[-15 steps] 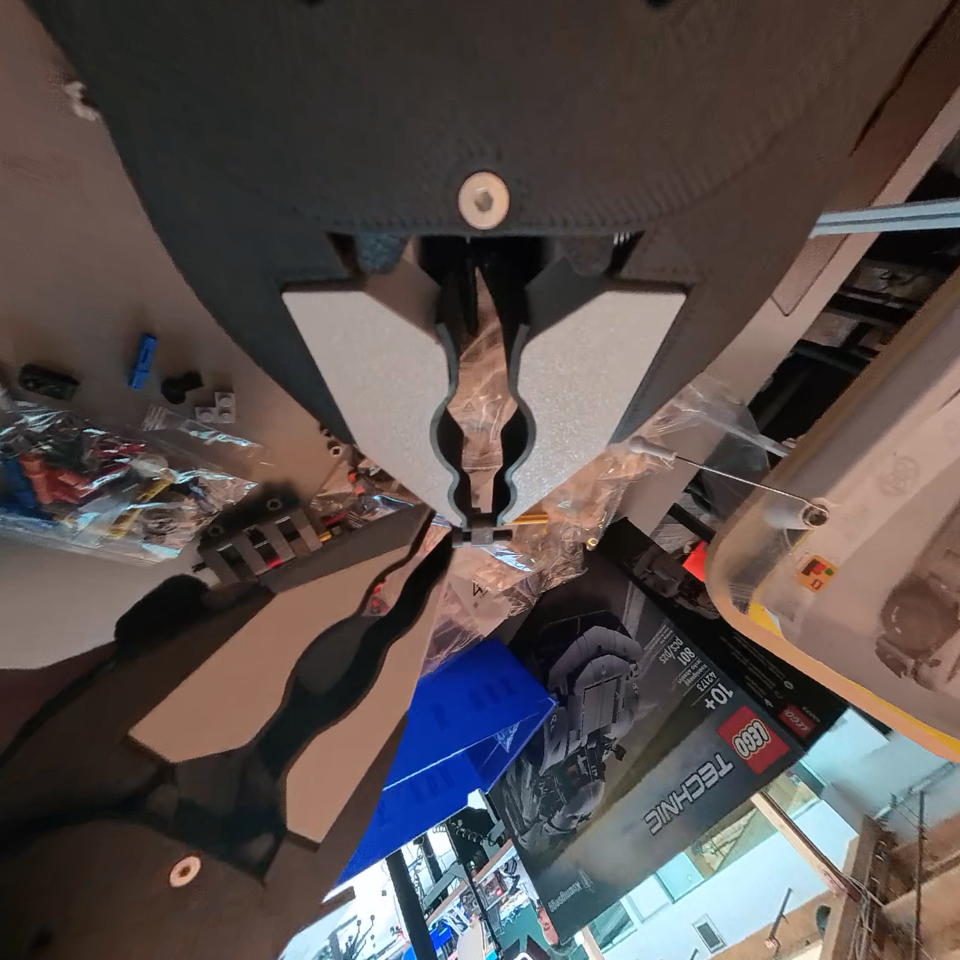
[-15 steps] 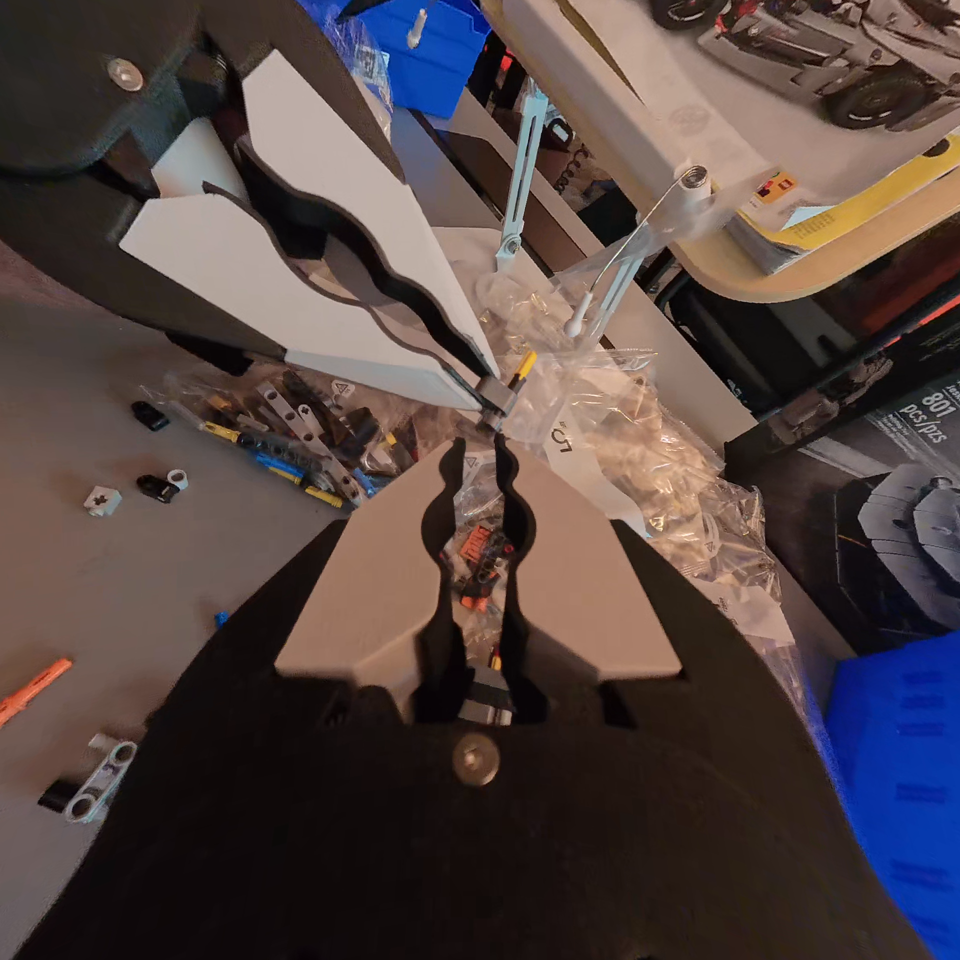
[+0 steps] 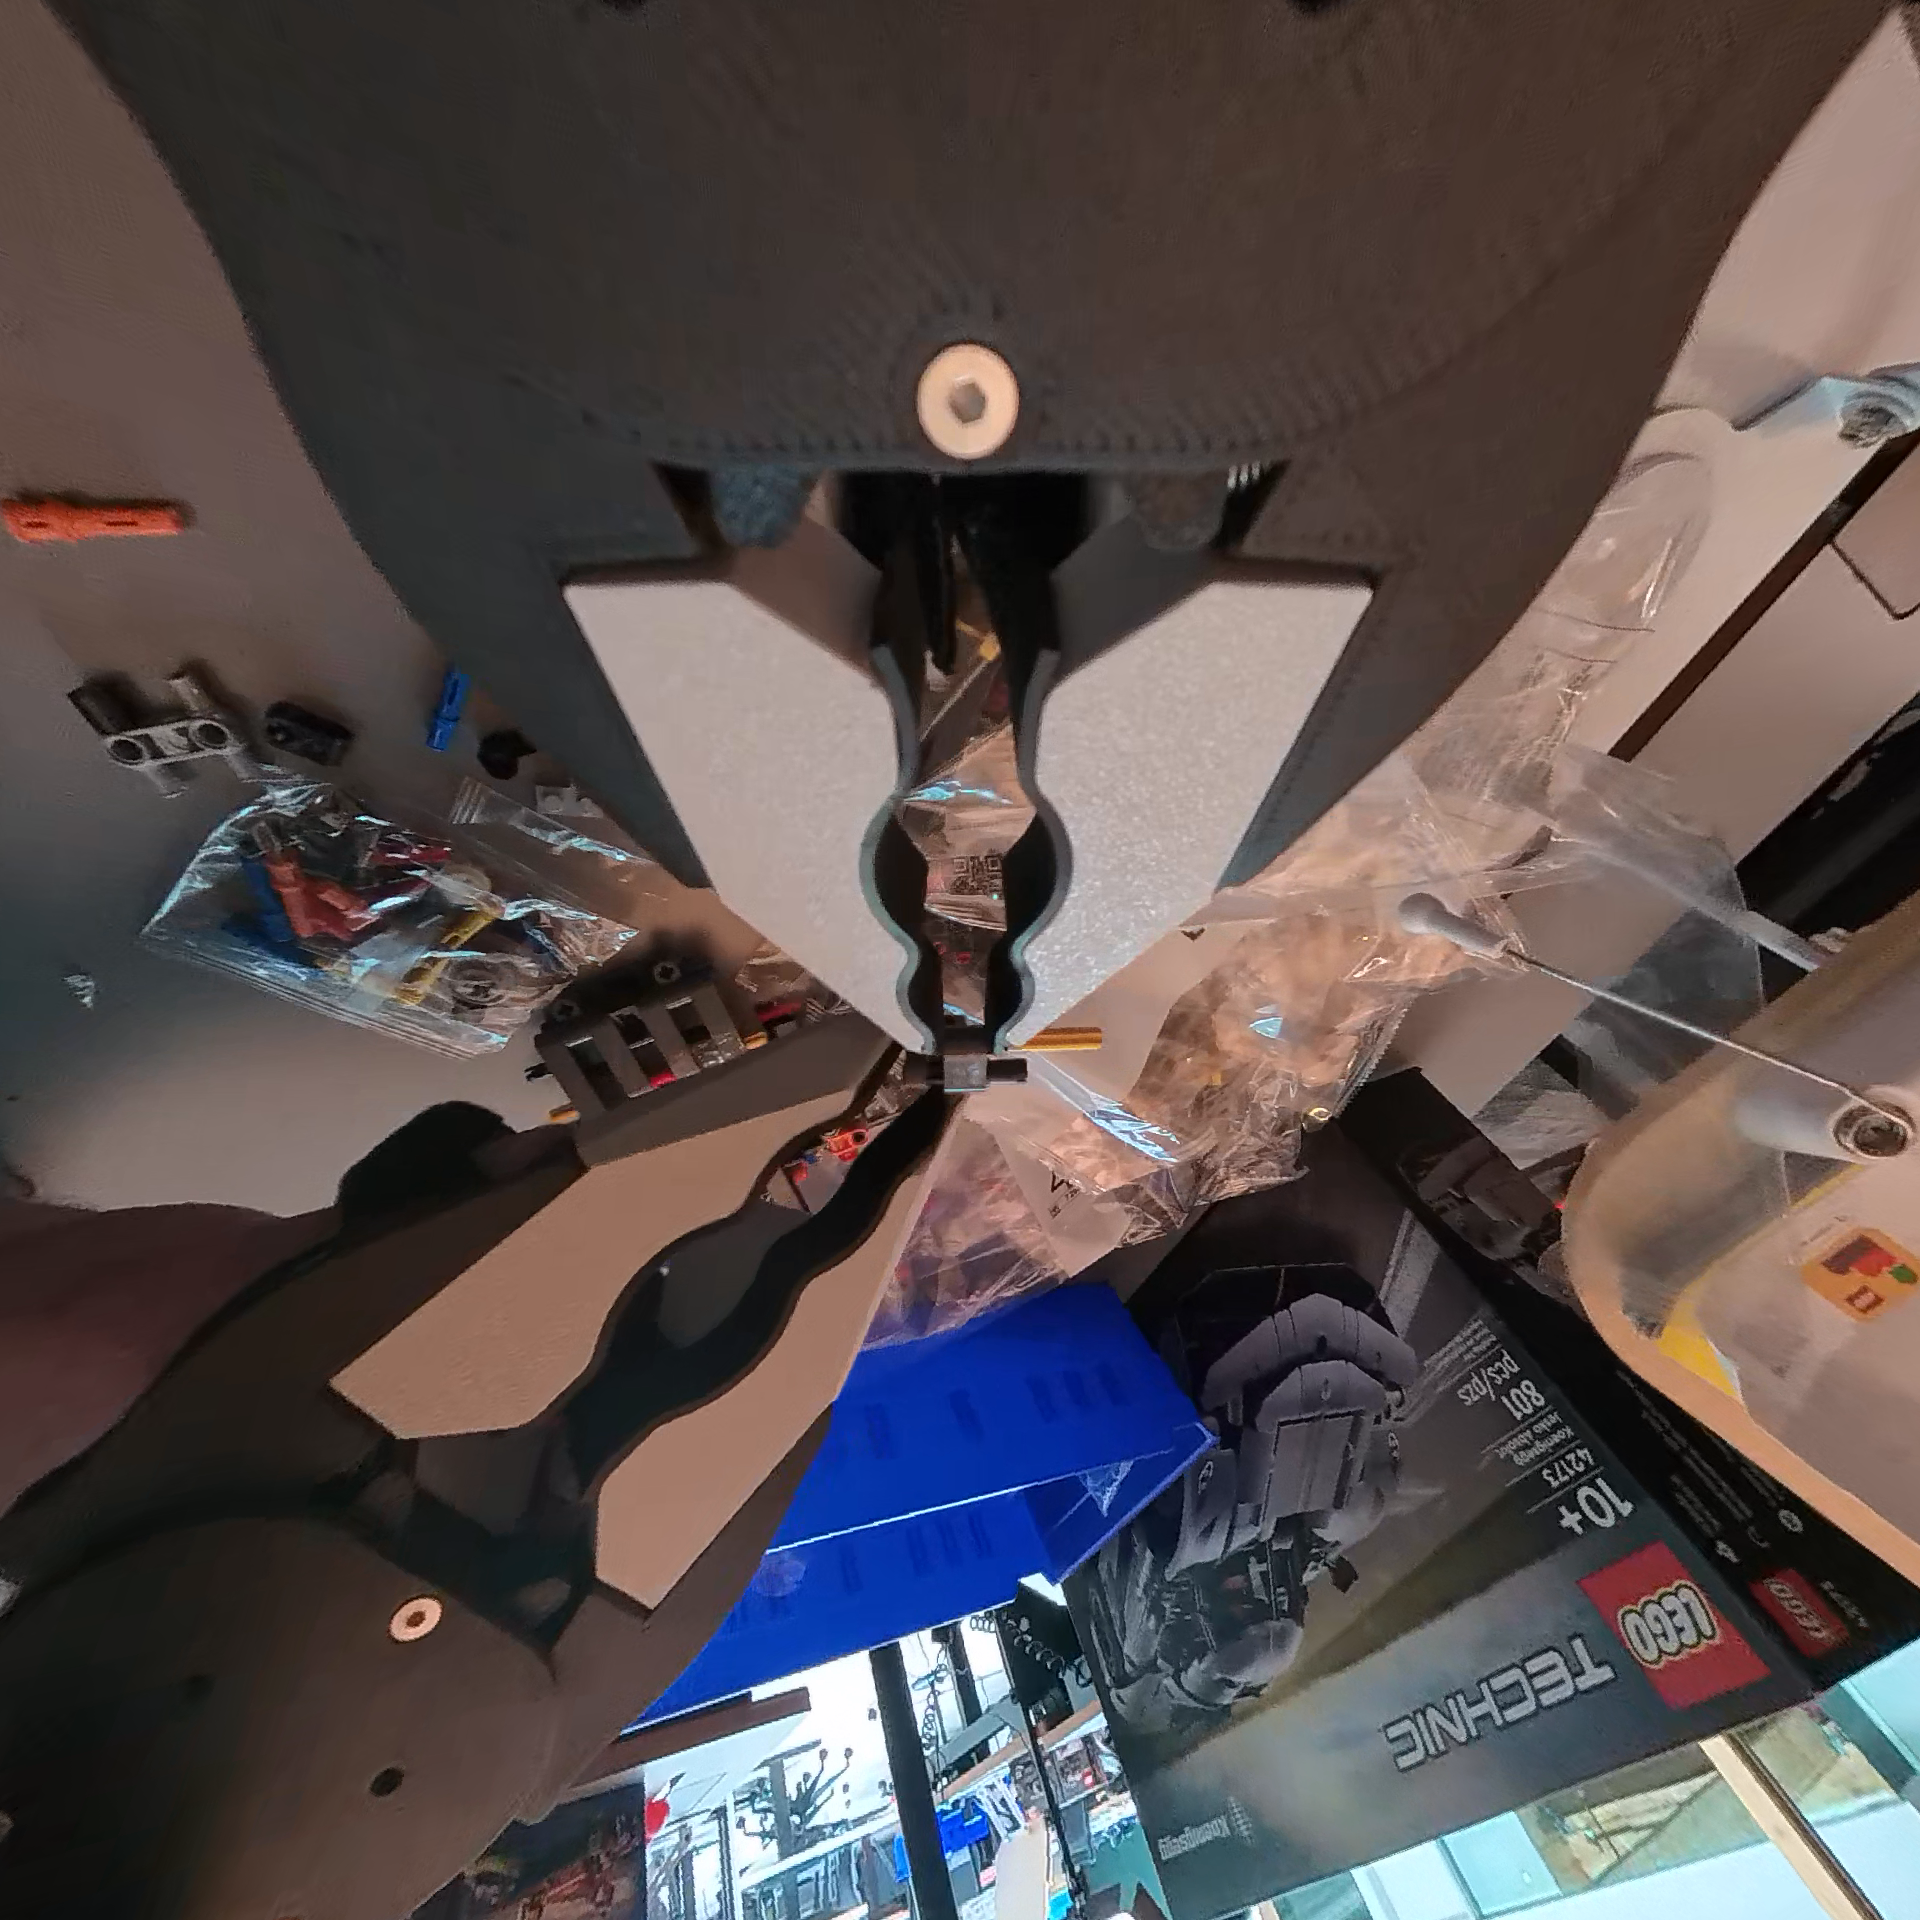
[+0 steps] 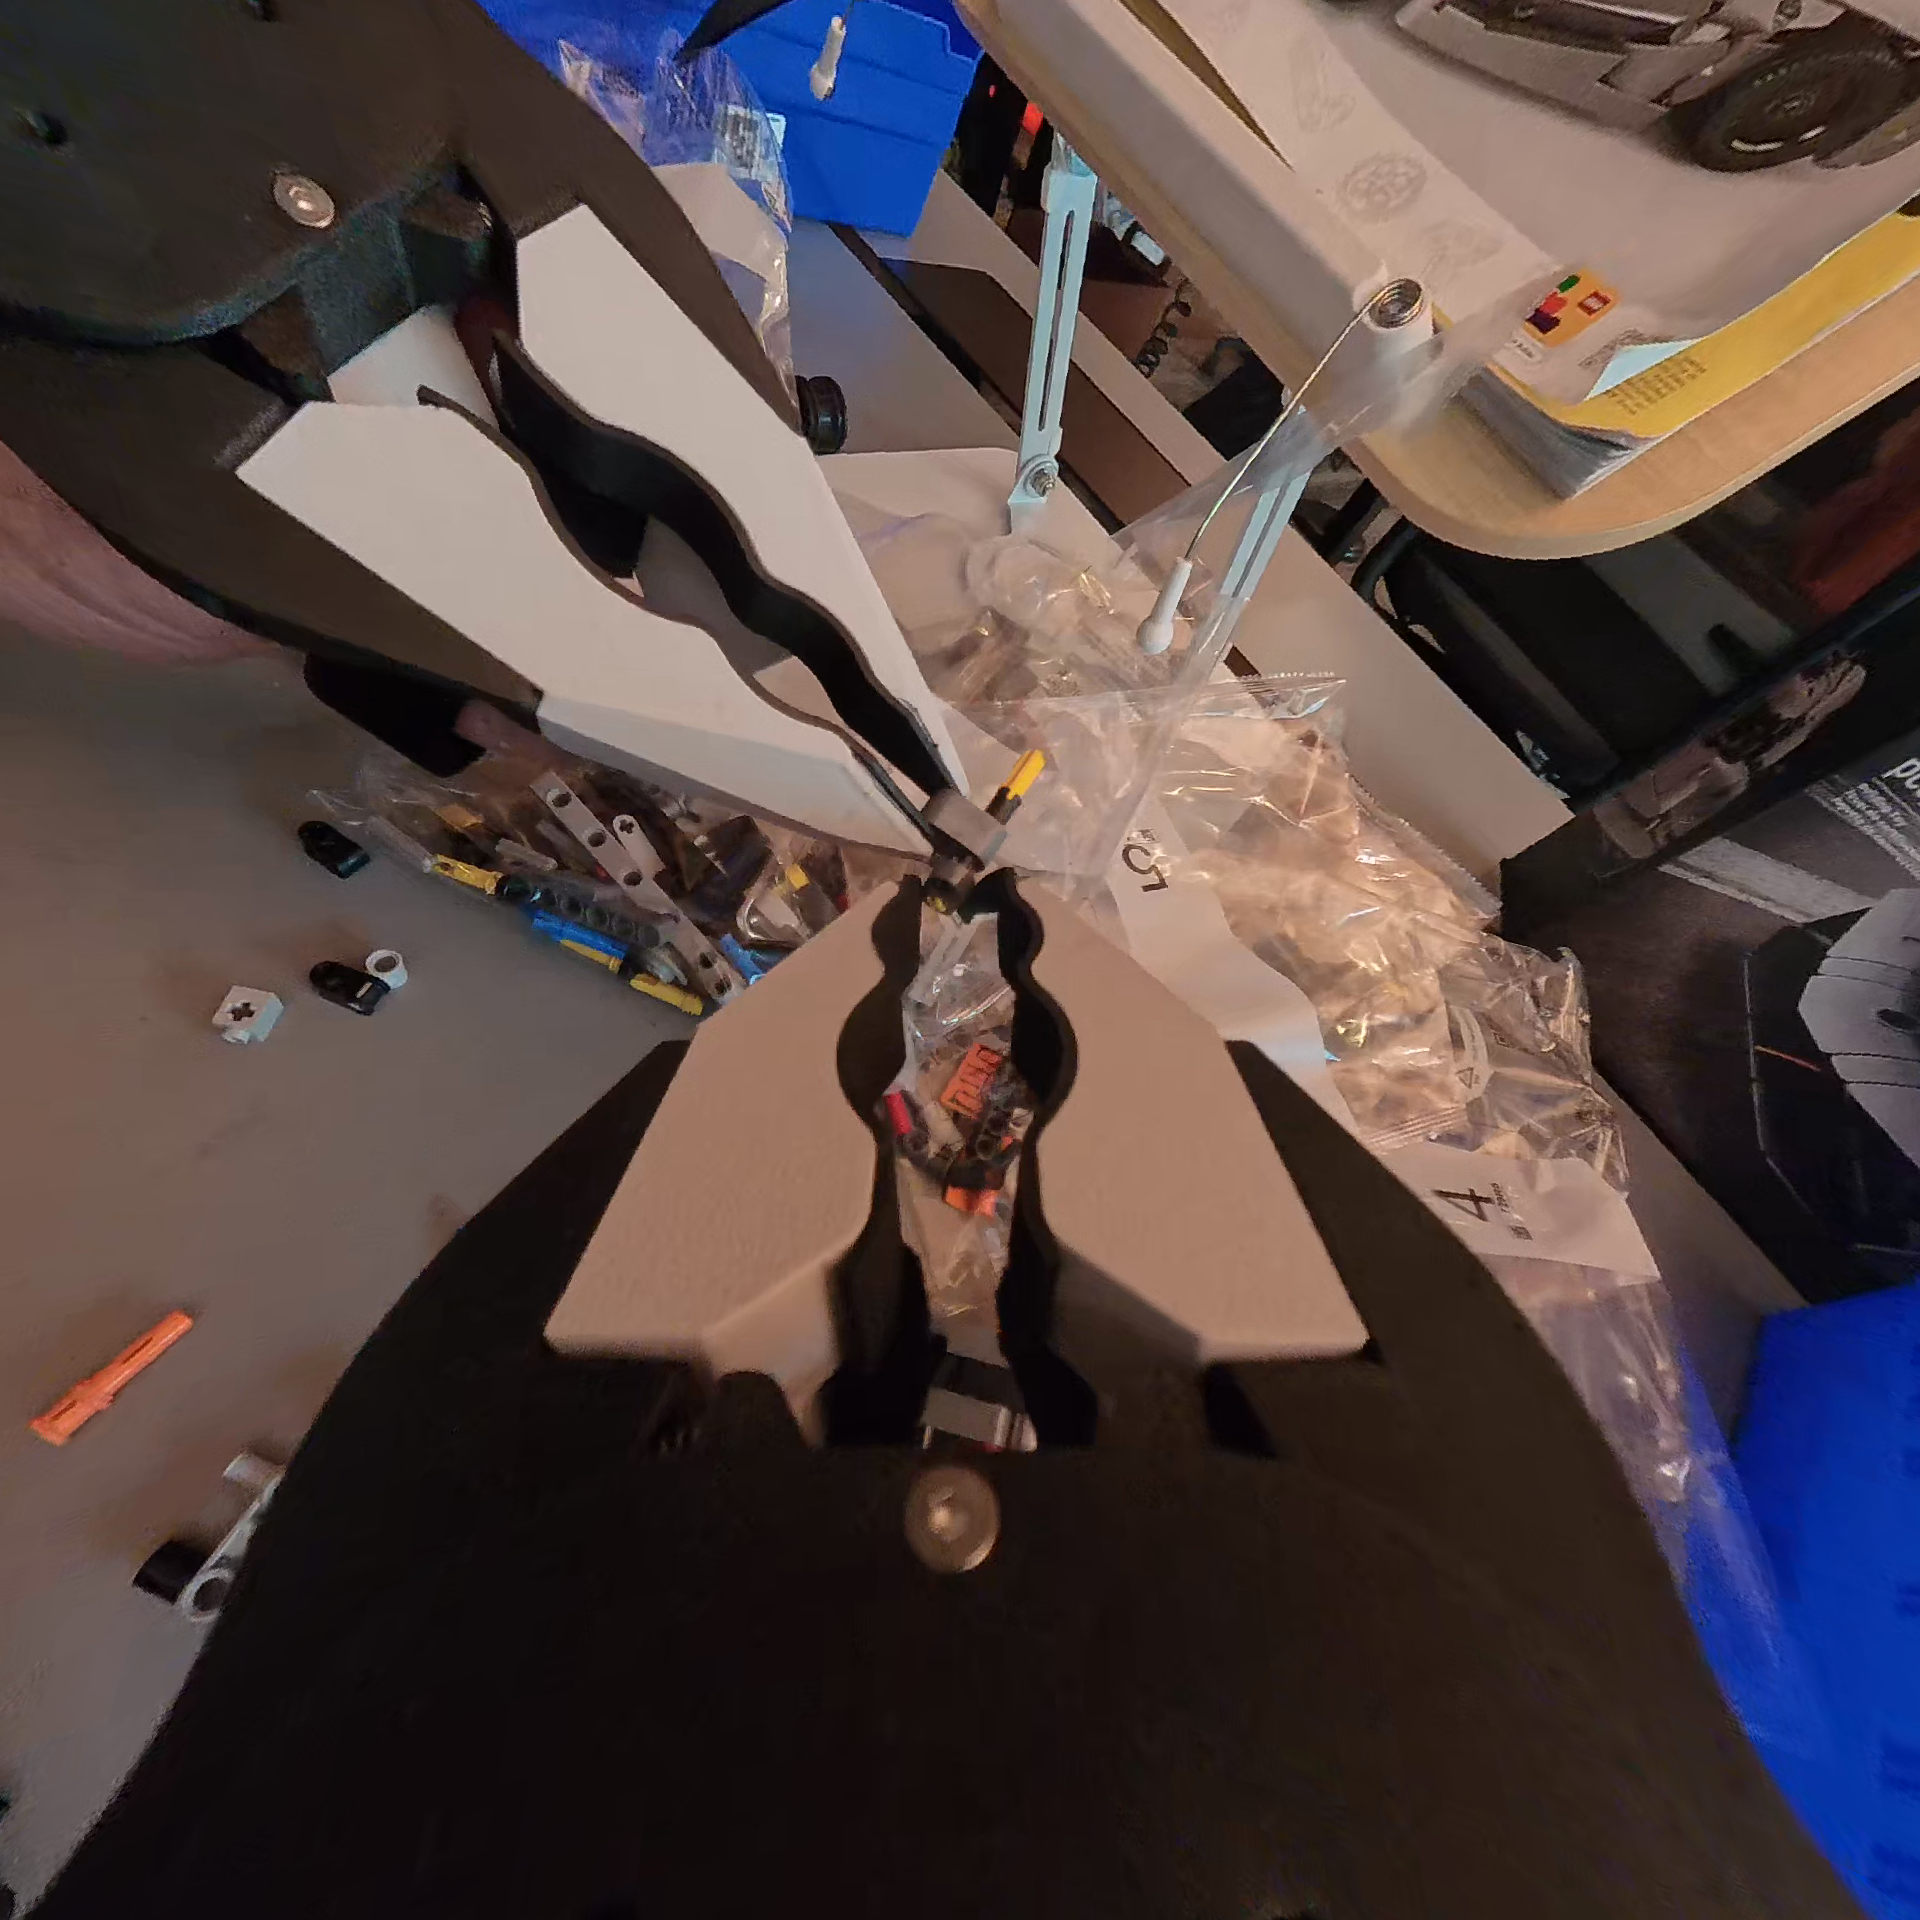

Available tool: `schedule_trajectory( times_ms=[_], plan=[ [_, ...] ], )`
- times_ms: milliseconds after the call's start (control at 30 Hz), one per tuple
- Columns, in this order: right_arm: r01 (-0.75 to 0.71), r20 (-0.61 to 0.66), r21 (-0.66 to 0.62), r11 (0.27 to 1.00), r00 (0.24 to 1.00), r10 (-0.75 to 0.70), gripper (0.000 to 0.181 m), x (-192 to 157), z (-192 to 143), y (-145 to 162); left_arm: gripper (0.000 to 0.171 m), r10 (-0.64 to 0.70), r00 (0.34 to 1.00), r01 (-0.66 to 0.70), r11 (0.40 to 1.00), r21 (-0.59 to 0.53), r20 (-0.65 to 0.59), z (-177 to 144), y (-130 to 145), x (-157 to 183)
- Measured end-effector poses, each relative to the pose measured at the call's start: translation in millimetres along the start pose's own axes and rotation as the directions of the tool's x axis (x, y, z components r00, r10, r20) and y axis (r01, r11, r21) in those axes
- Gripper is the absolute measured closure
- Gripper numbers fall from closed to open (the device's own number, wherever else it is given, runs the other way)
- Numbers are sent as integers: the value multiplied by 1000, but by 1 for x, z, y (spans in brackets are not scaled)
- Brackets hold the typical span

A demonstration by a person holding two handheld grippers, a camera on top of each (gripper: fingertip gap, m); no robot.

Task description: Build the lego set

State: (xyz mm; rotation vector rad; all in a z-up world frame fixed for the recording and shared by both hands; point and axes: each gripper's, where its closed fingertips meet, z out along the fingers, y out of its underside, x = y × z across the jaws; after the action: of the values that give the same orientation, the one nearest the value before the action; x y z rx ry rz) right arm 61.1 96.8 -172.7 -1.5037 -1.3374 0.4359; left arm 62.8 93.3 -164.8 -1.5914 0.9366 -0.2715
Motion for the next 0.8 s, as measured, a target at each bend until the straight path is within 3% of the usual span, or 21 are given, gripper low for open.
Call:
schedule_trajectory(
  times_ms=[533, 800],
  plan=[
    [-172, 213, 43, 984, 964, 160, 176, -6, -5, 3, 164, 102, 993, -101, 995, 22, -56, -4, 1, 8],
    [-250, 346, 88, 964, 915, 206, 176, -13, -13, -4, 142, 97, 993, -91, 992, 83, -72, -16, -7, 0]
  ],
)
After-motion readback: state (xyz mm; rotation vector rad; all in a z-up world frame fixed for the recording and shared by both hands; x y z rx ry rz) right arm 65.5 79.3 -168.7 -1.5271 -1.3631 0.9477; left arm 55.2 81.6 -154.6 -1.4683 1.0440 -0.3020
